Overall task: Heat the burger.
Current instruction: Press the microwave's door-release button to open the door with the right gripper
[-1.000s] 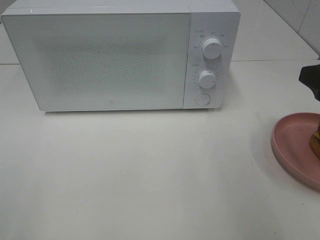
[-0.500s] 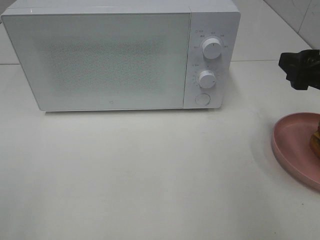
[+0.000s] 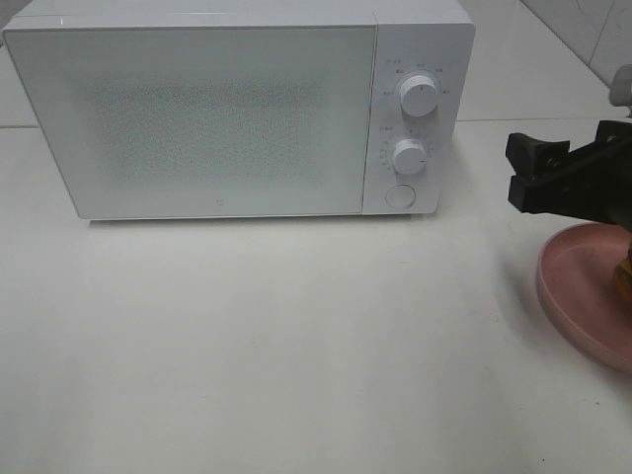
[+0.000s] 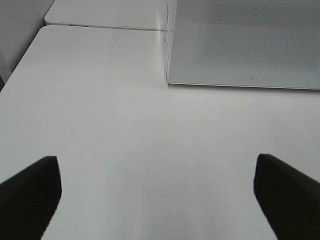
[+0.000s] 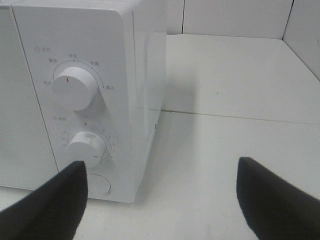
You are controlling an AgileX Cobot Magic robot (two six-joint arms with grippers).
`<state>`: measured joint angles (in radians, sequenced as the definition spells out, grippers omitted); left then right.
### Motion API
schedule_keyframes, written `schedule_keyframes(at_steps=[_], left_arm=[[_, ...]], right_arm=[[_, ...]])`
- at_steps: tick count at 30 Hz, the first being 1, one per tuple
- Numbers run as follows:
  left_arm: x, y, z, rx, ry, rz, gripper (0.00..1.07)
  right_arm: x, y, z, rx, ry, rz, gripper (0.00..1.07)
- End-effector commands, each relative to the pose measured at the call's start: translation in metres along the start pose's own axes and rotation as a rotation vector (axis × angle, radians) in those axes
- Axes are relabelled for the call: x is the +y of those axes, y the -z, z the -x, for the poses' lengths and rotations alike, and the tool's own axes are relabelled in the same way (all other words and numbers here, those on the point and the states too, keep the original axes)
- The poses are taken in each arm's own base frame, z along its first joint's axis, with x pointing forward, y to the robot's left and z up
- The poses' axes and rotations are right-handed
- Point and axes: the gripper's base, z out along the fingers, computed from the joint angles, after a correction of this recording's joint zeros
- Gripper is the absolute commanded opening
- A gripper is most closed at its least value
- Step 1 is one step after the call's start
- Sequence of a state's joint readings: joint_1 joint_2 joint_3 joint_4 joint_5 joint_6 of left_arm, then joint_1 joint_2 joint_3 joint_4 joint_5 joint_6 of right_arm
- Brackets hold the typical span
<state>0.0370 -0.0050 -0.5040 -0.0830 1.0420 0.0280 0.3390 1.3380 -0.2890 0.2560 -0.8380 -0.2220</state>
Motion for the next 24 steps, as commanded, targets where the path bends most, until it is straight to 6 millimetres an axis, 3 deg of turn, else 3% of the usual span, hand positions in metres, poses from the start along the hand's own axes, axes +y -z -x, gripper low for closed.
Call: schedule_keyframes(at_steps=[1, 4, 10, 24], left_arm=[[0.000, 0.003, -0.001, -0.024, 0.000, 0.001, 1.00], [0.000, 0.003, -0.001, -0.024, 0.000, 0.001, 1.00], [0.000, 0.003, -0.001, -0.024, 0.000, 0.001, 1.00], [0.000, 0.003, -0.001, -0.024, 0.000, 0.001, 1.00]], right_arm=[[0.005, 0.000, 0.000, -0.015, 0.016, -0.028, 0.76], [0.021, 0.000, -0.004, -0.020, 0.006, -0.031, 0.76], [0.033, 0.001, -0.006, -0.040, -0.016, -0.036, 0.76], [0.071, 0.007, -0.033, -0.002, -0.028, -0.075, 0.76]])
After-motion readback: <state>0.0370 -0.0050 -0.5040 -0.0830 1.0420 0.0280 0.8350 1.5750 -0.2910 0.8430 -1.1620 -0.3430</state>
